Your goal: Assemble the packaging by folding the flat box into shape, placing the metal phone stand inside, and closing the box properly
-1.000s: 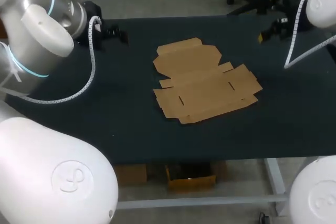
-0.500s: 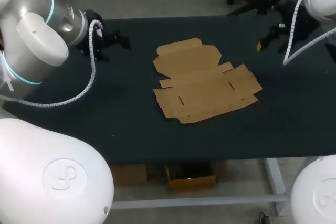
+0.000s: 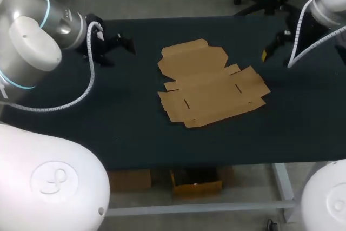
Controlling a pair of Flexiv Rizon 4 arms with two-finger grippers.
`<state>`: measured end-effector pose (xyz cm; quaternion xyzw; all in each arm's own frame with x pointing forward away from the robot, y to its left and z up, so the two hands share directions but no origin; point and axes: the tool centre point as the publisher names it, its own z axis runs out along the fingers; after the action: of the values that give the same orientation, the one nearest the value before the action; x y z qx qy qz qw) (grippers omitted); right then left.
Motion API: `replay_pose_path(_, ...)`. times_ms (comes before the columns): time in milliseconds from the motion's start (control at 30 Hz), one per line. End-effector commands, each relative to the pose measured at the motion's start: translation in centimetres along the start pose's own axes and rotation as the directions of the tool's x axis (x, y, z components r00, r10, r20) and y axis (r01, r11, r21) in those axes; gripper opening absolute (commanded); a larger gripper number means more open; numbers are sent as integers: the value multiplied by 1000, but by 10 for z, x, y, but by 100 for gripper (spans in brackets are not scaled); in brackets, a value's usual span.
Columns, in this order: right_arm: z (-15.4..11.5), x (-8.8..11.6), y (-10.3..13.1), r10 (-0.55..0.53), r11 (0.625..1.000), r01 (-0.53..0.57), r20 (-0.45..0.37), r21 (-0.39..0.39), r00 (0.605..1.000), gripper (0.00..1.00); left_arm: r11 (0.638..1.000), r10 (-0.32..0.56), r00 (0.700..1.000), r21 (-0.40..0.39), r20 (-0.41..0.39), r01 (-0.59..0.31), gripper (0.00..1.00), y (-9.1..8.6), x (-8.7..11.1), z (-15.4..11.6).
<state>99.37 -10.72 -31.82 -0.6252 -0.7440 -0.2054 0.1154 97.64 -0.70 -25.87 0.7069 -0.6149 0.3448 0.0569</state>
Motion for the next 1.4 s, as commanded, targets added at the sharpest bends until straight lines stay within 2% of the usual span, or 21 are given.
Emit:
replay_pose_path(33,8,-4,-2,25,1000,-25,-17,15,1000,100,1000,-10,1000,-24,15,10,100,-6,4,2)
replay_pose_path(167,16,-5,-7,72,997,-71,-41,35,997,100,999,-33,999,-34,14,33,100,-12,4,2)
replay_pose_path(233,16,-5,-7,72,997,-71,-41,35,997,100,997,-33,999,-63,9,34,100,-14,4,2)
replay_pose_path(767,16,-5,-7,72,997,-71,-41,35,997,100,997,-33,999,-63,9,34,100,-14,4,2)
replay_pose_path(967,27,-4,-10,97,993,-93,-47,71,994,100,998,-36,999,-57,26,38,100,-3,1,6)
replay_pose_path(1400,48,-8,-27,108,993,-102,-129,55,986,100,995,16,1000,-99,11,-14,100,12,5,13)
